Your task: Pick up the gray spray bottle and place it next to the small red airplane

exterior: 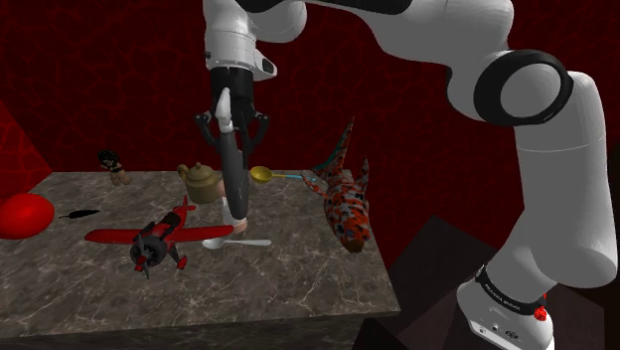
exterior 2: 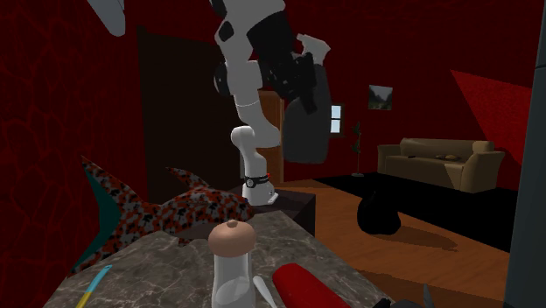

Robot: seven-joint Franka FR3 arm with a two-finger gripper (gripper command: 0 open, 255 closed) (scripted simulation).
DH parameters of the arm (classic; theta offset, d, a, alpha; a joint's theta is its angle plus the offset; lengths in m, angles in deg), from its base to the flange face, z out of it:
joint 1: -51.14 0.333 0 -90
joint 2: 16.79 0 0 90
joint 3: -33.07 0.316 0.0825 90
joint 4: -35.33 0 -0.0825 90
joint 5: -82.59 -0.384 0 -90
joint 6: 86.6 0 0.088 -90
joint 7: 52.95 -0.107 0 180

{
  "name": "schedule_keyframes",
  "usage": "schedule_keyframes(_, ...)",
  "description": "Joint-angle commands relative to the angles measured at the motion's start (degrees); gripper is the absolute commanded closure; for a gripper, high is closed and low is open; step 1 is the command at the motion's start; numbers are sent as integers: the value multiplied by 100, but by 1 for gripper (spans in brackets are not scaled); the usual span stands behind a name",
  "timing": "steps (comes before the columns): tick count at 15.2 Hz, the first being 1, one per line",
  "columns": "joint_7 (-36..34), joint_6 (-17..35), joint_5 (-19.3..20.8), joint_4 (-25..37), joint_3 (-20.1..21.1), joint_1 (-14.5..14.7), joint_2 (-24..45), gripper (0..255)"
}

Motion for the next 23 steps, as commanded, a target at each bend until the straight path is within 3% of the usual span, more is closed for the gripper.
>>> schedule_keyframes(1, 82, 183, -14, -254, -8, -34, -58, 255)
schedule_keyframes(23, 753, 1740, -60, -2057, -90, -175, -157, 255)
